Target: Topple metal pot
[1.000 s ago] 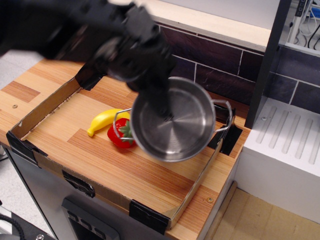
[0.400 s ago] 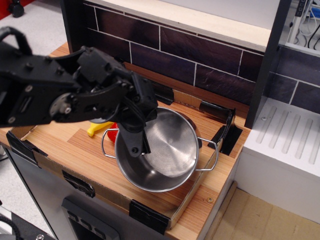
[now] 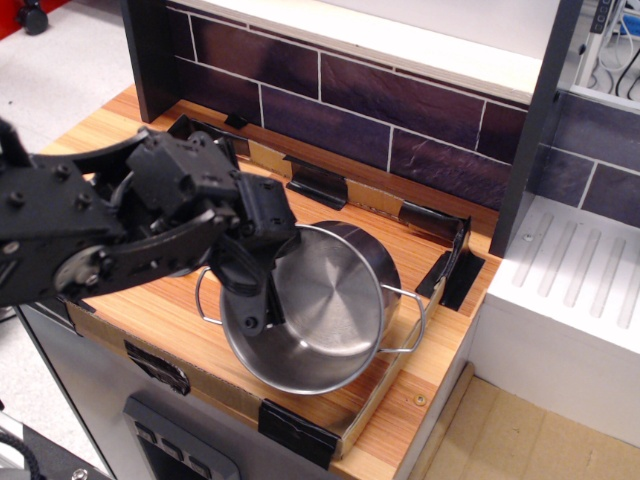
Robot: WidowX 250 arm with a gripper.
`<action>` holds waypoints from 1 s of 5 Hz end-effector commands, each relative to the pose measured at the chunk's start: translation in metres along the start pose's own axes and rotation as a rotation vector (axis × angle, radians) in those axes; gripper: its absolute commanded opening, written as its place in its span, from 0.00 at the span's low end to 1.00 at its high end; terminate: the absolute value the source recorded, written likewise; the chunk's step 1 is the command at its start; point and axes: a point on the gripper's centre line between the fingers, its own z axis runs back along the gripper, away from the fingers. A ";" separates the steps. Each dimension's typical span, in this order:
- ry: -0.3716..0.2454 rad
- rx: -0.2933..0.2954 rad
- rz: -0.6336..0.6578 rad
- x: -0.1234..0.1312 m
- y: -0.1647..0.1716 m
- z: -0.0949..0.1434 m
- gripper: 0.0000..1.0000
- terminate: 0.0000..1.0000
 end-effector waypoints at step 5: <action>0.531 -0.562 0.286 -0.001 0.040 0.057 1.00 0.00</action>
